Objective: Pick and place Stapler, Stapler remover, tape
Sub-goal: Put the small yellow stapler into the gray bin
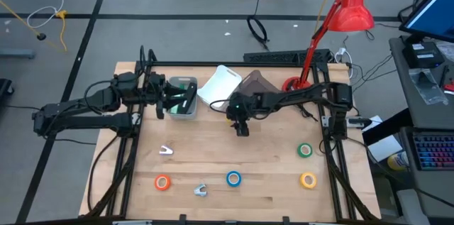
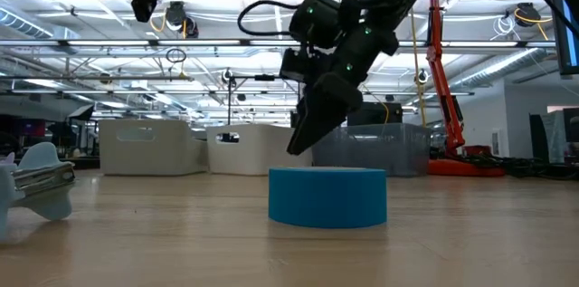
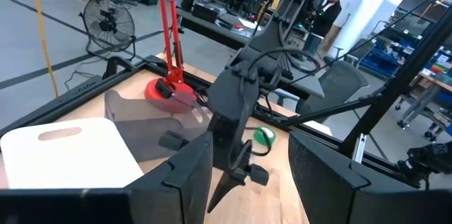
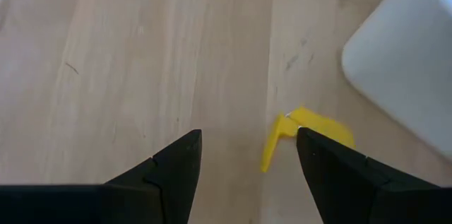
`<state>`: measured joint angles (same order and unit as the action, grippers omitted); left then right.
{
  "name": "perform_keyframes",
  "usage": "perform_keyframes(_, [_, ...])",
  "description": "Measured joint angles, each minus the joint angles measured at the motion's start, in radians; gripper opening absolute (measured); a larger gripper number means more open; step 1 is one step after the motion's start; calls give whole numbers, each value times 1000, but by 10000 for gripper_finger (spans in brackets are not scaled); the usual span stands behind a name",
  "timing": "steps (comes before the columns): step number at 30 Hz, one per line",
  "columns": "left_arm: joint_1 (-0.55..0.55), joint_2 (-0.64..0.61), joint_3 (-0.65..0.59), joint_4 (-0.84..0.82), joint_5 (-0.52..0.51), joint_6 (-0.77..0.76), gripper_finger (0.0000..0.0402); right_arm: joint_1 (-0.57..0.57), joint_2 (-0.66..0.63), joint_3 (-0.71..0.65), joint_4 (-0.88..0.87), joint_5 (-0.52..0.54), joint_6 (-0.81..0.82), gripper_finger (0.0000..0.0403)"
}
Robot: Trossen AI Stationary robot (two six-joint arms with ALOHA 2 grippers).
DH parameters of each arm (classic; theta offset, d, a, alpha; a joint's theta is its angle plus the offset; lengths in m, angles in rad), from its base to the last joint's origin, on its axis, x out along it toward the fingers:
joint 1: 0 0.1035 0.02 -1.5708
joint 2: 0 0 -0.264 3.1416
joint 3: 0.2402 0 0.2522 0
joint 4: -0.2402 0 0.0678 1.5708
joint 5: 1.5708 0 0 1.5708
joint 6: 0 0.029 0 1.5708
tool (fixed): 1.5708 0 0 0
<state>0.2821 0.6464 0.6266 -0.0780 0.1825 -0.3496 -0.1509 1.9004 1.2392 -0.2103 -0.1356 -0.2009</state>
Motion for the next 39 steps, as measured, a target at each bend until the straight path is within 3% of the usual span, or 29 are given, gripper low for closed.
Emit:
perform_keyframes(4, [0, 0, 0, 0, 0, 0, 186, 0, 22, -1, -11, 17, 25, 222])
perform_keyframes(11, [0, 0, 0, -1, 0, 1, 186, 8, 27, -1, 0, 161, -73, 219])
perform_keyframes(32, [0, 0, 1, -1, 0, 6, 186, 9, 77, 0, 85, 162, -379, 230])
perform_keyframes(39, [0, 0, 1, -1, 0, 5, 186, 9, 77, 0, 83, 184, -395, 229])
